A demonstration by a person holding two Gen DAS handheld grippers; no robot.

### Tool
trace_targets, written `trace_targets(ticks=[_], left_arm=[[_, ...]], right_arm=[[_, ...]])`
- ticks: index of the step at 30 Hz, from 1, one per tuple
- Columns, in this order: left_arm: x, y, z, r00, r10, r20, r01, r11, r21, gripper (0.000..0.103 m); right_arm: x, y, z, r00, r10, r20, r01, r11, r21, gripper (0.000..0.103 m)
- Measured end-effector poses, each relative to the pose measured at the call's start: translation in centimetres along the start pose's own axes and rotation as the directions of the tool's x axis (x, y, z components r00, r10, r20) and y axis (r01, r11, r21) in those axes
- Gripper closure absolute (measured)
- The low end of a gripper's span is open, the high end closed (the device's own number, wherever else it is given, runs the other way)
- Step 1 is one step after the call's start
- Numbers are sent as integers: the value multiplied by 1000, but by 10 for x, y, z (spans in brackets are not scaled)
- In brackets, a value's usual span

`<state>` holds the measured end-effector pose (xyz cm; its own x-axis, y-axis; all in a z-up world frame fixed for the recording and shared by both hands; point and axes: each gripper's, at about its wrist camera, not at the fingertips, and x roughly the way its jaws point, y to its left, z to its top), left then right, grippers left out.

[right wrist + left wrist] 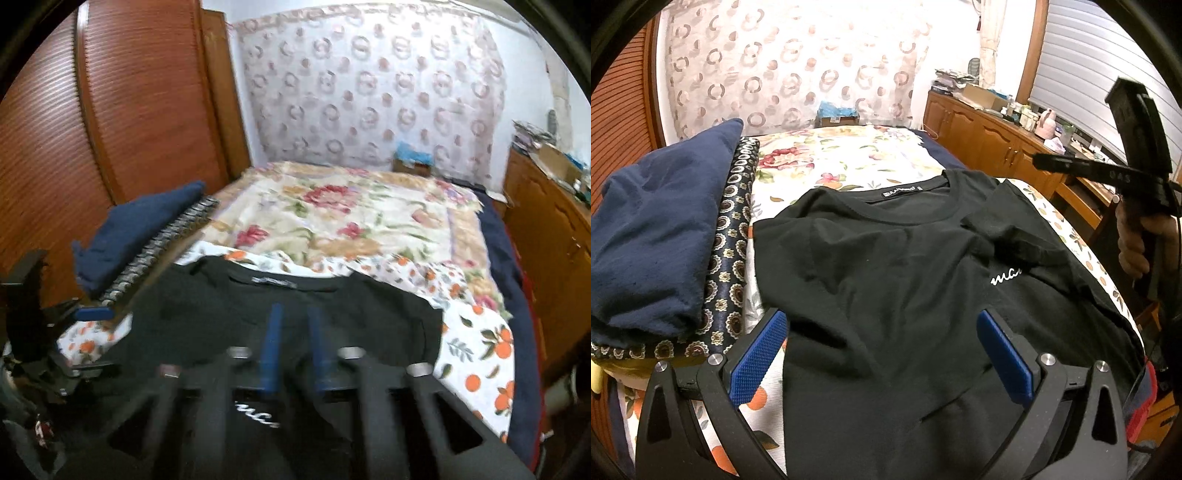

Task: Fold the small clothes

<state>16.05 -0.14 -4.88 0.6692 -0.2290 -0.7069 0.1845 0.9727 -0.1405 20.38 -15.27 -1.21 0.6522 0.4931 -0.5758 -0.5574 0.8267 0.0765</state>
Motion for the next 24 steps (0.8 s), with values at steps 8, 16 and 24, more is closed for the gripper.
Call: trace_targets(ticks=[8,16,24], left_arm=[[7,2,-1,1000,-8,-9,8,1000,-6,0],[10,-3,-2,1000,-18,-17,18,1000,0,0],[5,-2,-5,1000,-8,-8,8,1000,-6,0]], right_arm=[[-8,-1,-29,991,-62,-115,69,996,56,65],[-15,2,-57,976,-93,-197,112,990,88,65],[-6,2,-53,972,-112,-207,131,988,77,80]])
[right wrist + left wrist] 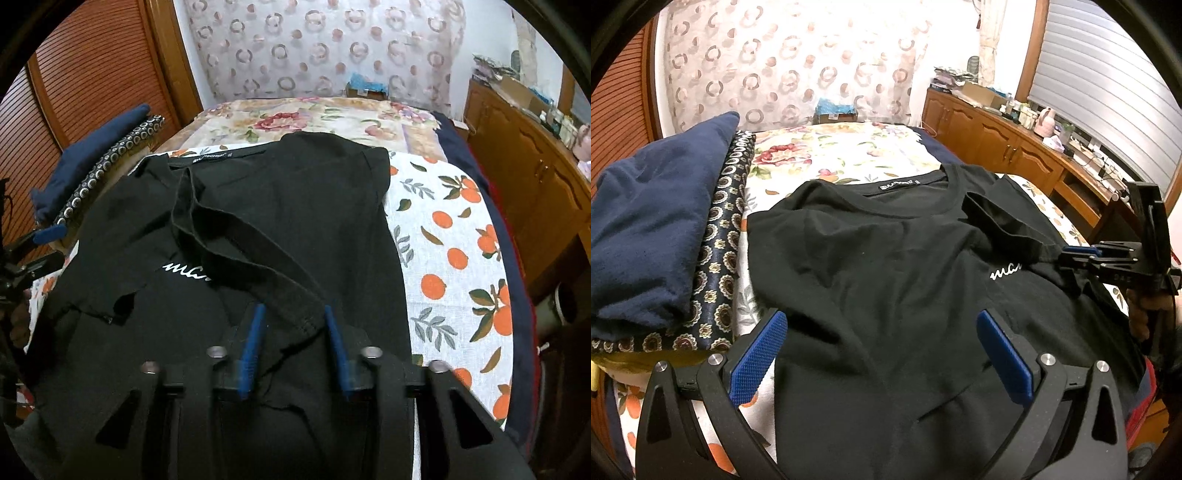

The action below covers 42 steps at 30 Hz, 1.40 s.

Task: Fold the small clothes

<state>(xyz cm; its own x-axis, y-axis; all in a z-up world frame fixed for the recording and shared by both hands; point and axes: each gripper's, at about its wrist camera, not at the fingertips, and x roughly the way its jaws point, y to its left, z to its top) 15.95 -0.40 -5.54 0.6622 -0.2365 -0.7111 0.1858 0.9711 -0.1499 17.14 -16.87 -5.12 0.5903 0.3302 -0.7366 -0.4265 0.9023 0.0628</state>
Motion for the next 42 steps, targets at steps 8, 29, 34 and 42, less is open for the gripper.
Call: trace_targets(ticks=[8,29,34,42], left_arm=[[-2,2,-2,1000,7,3,-7,1000,-5,0],[-5,7,19,998,47,34,-48,998,28,0],[-5,16,46,997,71,38,-73,995,65,4],[22,37,82,992,101,-79,-93,990,105,38]], right_arm=[[0,7,-6,997,57,46,-55,998,-39,97],[-14,30,-17,990,140,19,-139,989,-50,55],[-15,7,3,994,74,86,-70,996,-49,43],[20,-30,37,993,-61,99,65,997,-38,40]])
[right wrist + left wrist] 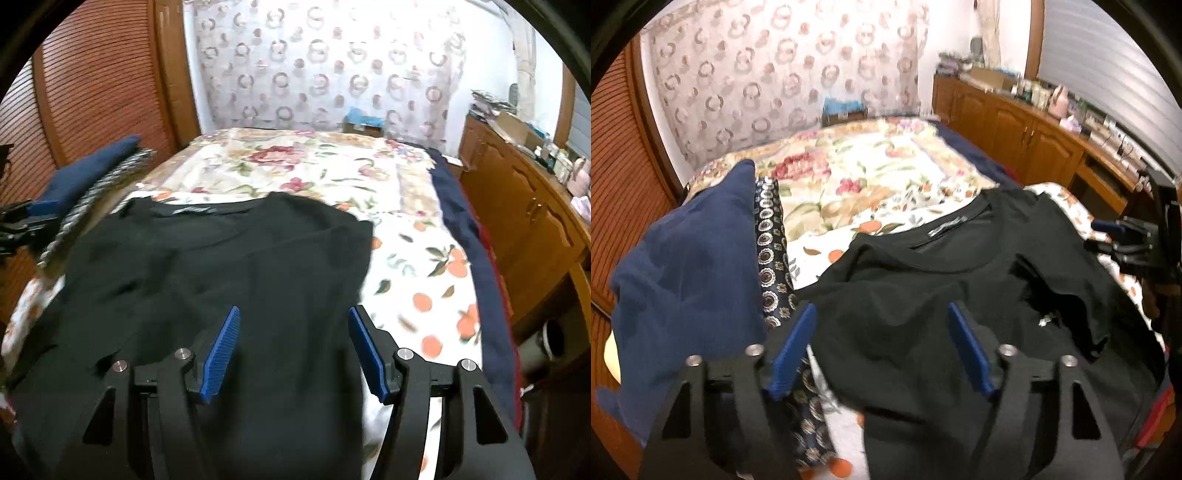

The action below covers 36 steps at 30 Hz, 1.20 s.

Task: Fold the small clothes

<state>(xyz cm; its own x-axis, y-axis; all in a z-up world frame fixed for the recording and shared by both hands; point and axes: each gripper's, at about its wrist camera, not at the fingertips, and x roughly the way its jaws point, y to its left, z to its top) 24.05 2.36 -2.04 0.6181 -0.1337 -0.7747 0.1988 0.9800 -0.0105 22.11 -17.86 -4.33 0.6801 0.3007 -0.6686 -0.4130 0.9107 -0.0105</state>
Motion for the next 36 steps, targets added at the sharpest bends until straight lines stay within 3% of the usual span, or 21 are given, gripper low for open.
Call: trace_targets(ticks=[6,15,22,25,28,30,36], left_arm=[[31,8,13,990,40,-132,-35,999,39,50],[65,-3,20,960,150,-236,-117,982,150,50],[84,-7,22,934,184,-307,-121,969,214,51],[91,-6,21,925,165,-342,-95,972,214,66],[90,-3,23,929,117,-351,-59,984,170,77],[89,-2,23,931,104,-349,-49,985,163,94],[46,4,39,976,104,-189,-84,990,111,97]], right_arm=[[29,-8,7,998,-29,-53,30,1000,5,40],[32,-11,6,999,-25,-47,26,1000,14,40],[40,-19,5,999,-24,-45,24,1000,19,40],[39,-19,5,999,-21,-44,22,1000,21,40],[40,-21,5,999,-18,-45,19,1000,22,40],[41,-21,5,999,-18,-45,19,1000,23,40],[40,-24,6,999,2,-42,-1,999,37,40]])
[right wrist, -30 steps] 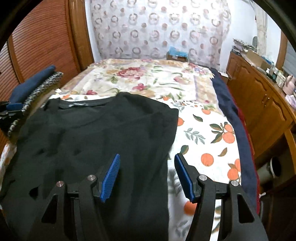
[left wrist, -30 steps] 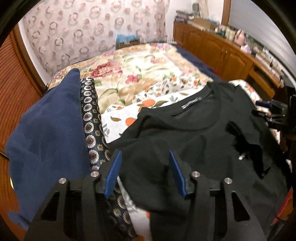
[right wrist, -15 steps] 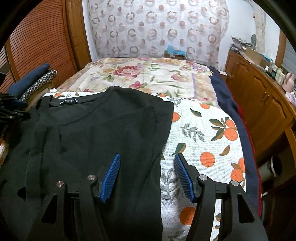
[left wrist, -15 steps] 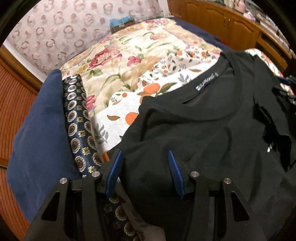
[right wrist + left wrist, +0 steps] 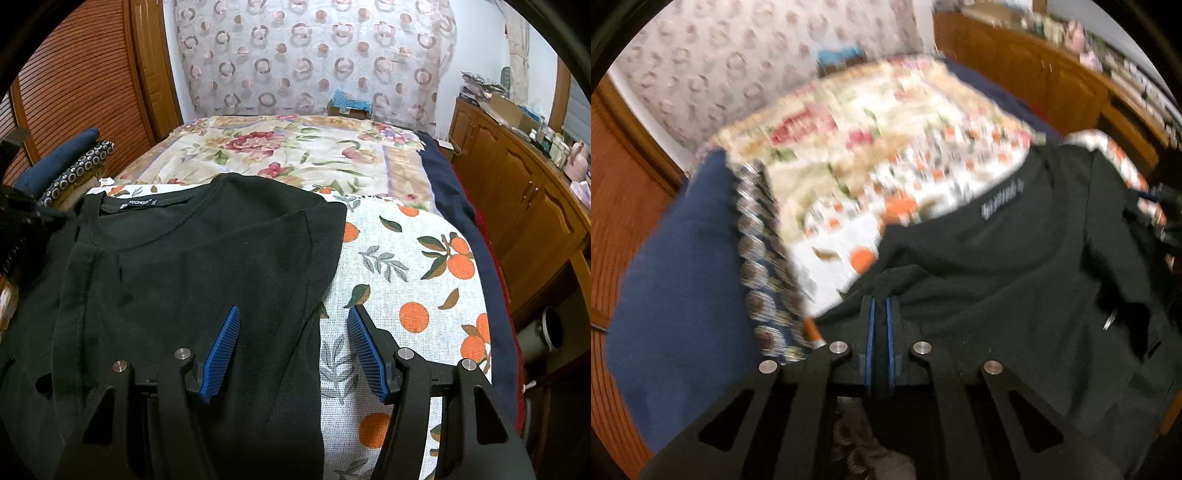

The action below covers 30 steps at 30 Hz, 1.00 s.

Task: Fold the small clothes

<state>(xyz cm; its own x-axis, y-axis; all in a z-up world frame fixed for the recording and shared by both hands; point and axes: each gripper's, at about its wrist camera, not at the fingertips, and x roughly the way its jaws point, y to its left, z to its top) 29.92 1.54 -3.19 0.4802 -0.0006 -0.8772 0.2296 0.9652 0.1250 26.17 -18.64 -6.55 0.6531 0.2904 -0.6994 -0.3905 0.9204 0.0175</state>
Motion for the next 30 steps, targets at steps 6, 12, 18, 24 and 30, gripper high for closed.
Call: trace_targets(ticks=[6,12,18,24,30], left_arm=[[-22,12,0,997,5,71,-3,1000,-21,97],[-23,14,-5,993,-35,109,41,998,-51,97],[-35,6,-13,985,-74,156,84,995,-58,97],[-60,0,-32,969,-113,221,132,988,-76,97],[-91,-14,-61,948,-138,286,165,984,-72,97]], right_arm=[[-2,-16,13,1000,-22,20,21,999,43,40],[16,-29,32,999,28,-19,-27,997,70,40],[40,-23,48,997,48,-53,-46,998,46,47],[34,-6,51,997,65,-35,-65,998,-9,97],[-25,8,37,989,92,114,-89,995,-34,98]])
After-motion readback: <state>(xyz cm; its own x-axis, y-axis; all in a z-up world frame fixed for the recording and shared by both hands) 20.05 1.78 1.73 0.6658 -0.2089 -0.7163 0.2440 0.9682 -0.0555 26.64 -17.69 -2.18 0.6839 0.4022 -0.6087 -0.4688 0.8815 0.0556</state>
